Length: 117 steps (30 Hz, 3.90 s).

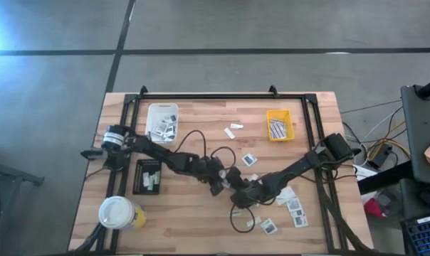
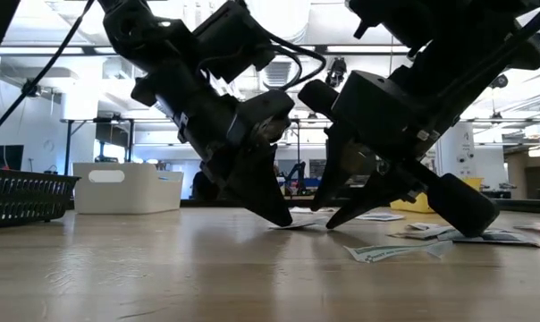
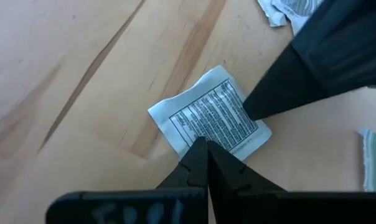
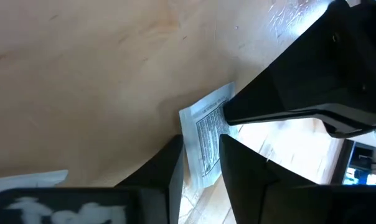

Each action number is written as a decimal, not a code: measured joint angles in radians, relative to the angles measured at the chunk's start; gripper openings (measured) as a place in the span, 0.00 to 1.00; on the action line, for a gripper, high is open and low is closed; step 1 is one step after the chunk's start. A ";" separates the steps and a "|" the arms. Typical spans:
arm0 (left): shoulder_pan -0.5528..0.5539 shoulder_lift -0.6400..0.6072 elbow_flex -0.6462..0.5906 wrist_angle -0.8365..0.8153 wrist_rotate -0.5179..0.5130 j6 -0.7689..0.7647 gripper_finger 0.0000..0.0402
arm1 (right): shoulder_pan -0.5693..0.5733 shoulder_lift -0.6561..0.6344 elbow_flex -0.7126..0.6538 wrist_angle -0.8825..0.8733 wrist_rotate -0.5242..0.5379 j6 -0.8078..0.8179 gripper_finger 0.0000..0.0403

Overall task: Pick & Place First Aid Supplies
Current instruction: Put the gray towelette pack into the white bin

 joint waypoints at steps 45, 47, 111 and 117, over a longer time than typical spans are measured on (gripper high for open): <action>0.014 0.000 -0.003 0.092 0.087 -0.050 0.00 | -0.004 0.009 0.046 -0.059 0.096 0.174 0.07; 0.014 -0.006 -0.003 0.089 0.083 -0.022 0.00 | -0.003 0.009 0.046 -0.059 0.095 0.172 0.04; -0.107 -0.223 -0.003 0.188 -0.088 0.685 0.39 | -0.002 -0.378 0.044 -0.259 -0.190 0.973 0.02; -0.107 -0.223 -0.003 0.186 -0.088 0.637 0.26 | -0.002 -0.378 0.046 -0.260 -0.190 0.965 0.02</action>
